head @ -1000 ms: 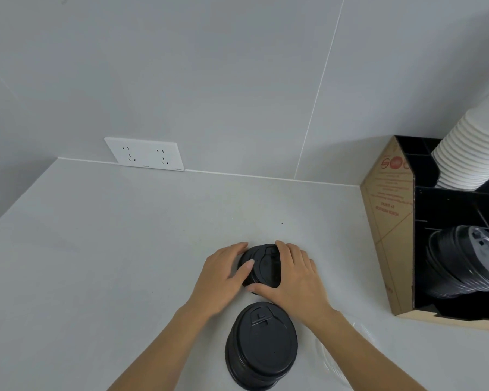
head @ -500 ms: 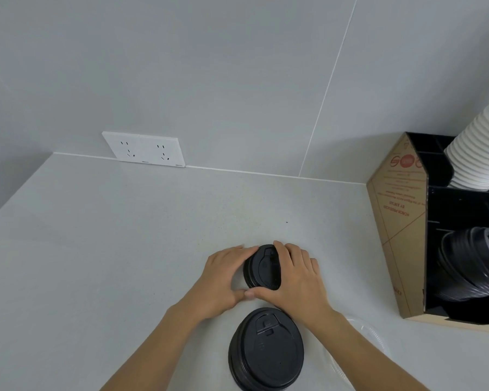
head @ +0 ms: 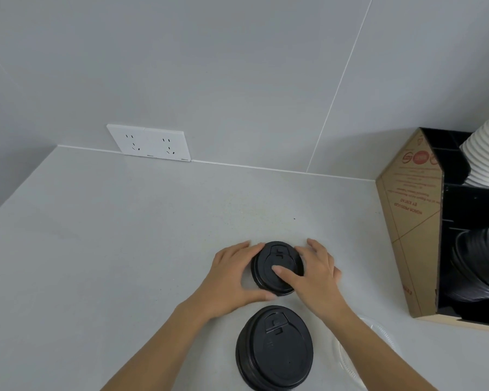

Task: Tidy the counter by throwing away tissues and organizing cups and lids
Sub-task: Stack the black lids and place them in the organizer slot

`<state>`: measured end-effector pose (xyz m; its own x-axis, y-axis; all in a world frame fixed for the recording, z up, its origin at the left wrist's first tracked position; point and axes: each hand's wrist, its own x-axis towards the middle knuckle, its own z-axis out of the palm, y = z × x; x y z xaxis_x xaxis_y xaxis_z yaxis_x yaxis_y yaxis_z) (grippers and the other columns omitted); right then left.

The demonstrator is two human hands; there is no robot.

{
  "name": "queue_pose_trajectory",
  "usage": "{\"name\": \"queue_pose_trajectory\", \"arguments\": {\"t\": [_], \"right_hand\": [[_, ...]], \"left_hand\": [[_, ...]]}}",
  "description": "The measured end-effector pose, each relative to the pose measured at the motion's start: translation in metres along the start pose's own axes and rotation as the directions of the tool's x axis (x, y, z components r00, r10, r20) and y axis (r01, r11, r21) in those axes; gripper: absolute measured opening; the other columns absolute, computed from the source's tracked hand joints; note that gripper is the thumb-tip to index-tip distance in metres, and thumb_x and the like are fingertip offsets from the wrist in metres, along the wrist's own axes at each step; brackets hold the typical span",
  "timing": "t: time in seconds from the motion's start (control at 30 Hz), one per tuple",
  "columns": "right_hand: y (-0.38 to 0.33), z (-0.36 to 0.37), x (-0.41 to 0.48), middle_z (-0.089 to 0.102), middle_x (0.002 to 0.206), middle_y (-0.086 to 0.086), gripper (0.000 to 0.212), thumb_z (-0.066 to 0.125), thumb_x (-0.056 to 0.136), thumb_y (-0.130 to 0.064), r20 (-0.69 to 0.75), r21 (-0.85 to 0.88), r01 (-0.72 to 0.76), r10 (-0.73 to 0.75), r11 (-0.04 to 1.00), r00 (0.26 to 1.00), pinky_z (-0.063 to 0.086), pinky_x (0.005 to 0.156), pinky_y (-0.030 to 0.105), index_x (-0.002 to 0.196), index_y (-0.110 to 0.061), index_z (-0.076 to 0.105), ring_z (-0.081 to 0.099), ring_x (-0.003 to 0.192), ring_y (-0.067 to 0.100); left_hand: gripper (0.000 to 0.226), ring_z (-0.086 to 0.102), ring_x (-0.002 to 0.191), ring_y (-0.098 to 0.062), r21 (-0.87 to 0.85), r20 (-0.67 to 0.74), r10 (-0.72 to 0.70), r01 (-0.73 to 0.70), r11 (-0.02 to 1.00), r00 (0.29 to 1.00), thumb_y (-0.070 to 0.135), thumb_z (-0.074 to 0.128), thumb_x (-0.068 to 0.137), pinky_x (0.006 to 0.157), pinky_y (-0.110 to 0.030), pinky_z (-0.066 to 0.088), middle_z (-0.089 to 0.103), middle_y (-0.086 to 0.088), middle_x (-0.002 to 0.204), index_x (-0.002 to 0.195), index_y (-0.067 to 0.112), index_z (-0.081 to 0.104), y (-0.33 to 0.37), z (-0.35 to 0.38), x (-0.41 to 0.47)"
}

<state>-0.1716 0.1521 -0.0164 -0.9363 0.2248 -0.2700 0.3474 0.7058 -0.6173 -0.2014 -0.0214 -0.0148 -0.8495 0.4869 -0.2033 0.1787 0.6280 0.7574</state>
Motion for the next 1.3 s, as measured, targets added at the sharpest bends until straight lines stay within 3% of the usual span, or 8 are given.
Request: {"name": "queue_pose_trajectory", "arguments": {"t": [0.1, 0.23, 0.4, 0.57, 0.8, 0.93, 1.1, 1.3], "right_hand": [[0.0, 0.001, 0.002, 0.026, 0.149, -0.001, 0.051, 0.071, 0.076, -0.042, 0.0, 0.072, -0.016, 0.016, 0.997, 1.0, 0.008, 0.11, 0.036, 0.119, -0.022, 0.053, 0.017, 0.138, 0.017], [-0.003, 0.002, 0.001, 0.036, 0.139, -0.003, 0.056, 0.074, 0.074, -0.038, -0.02, 0.116, -0.012, 0.015, 0.993, 1.0, 0.011, 0.107, 0.034, 0.12, -0.018, 0.049, 0.024, 0.134, 0.016], [-0.002, 0.005, -0.006, 0.054, 0.111, -0.006, 0.052, 0.077, 0.071, -0.034, -0.02, 0.306, 0.022, -0.017, 0.952, 1.0, 0.032, 0.104, 0.037, 0.108, -0.032, 0.041, 0.048, 0.114, 0.02], [-0.007, 0.003, -0.008, 0.055, 0.108, -0.015, 0.057, 0.077, 0.073, -0.008, -0.013, 0.543, 0.051, -0.052, 0.838, 0.999, 0.048, 0.096, 0.034, 0.101, -0.041, 0.04, 0.056, 0.104, 0.006], [-0.009, 0.003, -0.004, 0.06, 0.115, -0.009, 0.063, 0.077, 0.071, -0.005, -0.001, 0.616, 0.076, -0.096, 0.784, 0.995, 0.048, 0.099, 0.037, 0.111, -0.043, 0.046, 0.058, 0.109, 0.009], [-0.011, 0.004, -0.006, 0.063, 0.113, -0.005, 0.058, 0.076, 0.067, -0.015, 0.015, 0.672, 0.095, -0.142, 0.734, 0.99, 0.05, 0.094, 0.033, 0.116, -0.031, 0.051, 0.061, 0.106, 0.009], [-0.023, 0.003, -0.009, 0.066, 0.102, -0.007, 0.033, 0.066, 0.081, -0.039, -0.049, 0.774, 0.102, -0.1, 0.625, 0.994, 0.051, 0.079, 0.018, 0.108, -0.024, 0.057, 0.063, 0.093, 0.0], [-0.029, 0.013, -0.001, 0.064, 0.087, -0.006, 0.006, 0.058, 0.089, -0.027, -0.167, 0.711, 0.143, -0.033, 0.689, 0.985, 0.05, 0.066, 0.014, 0.093, -0.023, 0.057, 0.061, 0.077, -0.003]], "left_hand": [[0.072, 0.022, 0.133, -0.011, -0.084, -0.094, -0.045, 0.037, 0.996, 0.995, 0.041, 0.074, 0.072, 0.11, -0.029, 0.019, 0.036, 0.012, 0.141, 0.134, 0.035, 0.038, -0.001, 0.005, 0.002], [0.068, 0.035, 0.129, -0.013, -0.268, -0.11, -0.132, 0.098, 0.958, 0.985, 0.04, 0.077, 0.059, 0.108, -0.039, 0.031, 0.048, 0.013, 0.131, 0.117, 0.046, 0.043, -0.003, 0.013, 0.005], [0.069, 0.046, 0.118, 0.005, -0.416, -0.114, -0.115, 0.058, 0.908, 0.987, 0.01, 0.081, 0.063, 0.095, -0.012, 0.034, 0.055, 0.018, 0.123, 0.111, 0.045, 0.046, -0.001, 0.011, 0.004], [0.073, 0.051, 0.108, 0.008, -0.451, -0.167, -0.092, 0.007, 0.892, 0.982, 0.0, 0.077, 0.066, 0.086, -0.007, 0.042, 0.052, 0.026, 0.121, 0.113, 0.046, 0.045, 0.005, 0.012, 0.001], [0.065, 0.056, 0.113, -0.008, -0.739, -0.072, -0.191, 0.077, 0.669, 0.979, 0.048, 0.07, 0.069, 0.095, -0.026, 0.046, 0.059, 0.002, 0.124, 0.125, 0.022, 0.049, 0.009, 0.005, 0.003], [0.044, 0.061, 0.09, 0.003, -0.692, -0.192, -0.214, 0.023, 0.722, 0.958, 0.05, 0.045, 0.079, 0.077, -0.011, 0.046, 0.065, 0.001, 0.103, 0.104, 0.016, 0.056, 0.021, 0.01, 0.004], [0.035, 0.06, 0.083, 0.001, -0.626, -0.353, -0.211, -0.062, 0.777, 0.912, 0.048, 0.041, 0.083, 0.072, -0.013, 0.048, 0.064, 0.002, 0.095, 0.097, 0.019, 0.055, 0.028, 0.02, 0.005], [0.018, 0.059, 0.071, 0.005, -0.584, -0.473, -0.267, -0.072, 0.808, 0.84, 0.024, 0.041, 0.097, 0.057, -0.011, 0.046, 0.06, 0.003, 0.083, 0.094, 0.012, 0.053, 0.035, 0.031, 0.008]]}}
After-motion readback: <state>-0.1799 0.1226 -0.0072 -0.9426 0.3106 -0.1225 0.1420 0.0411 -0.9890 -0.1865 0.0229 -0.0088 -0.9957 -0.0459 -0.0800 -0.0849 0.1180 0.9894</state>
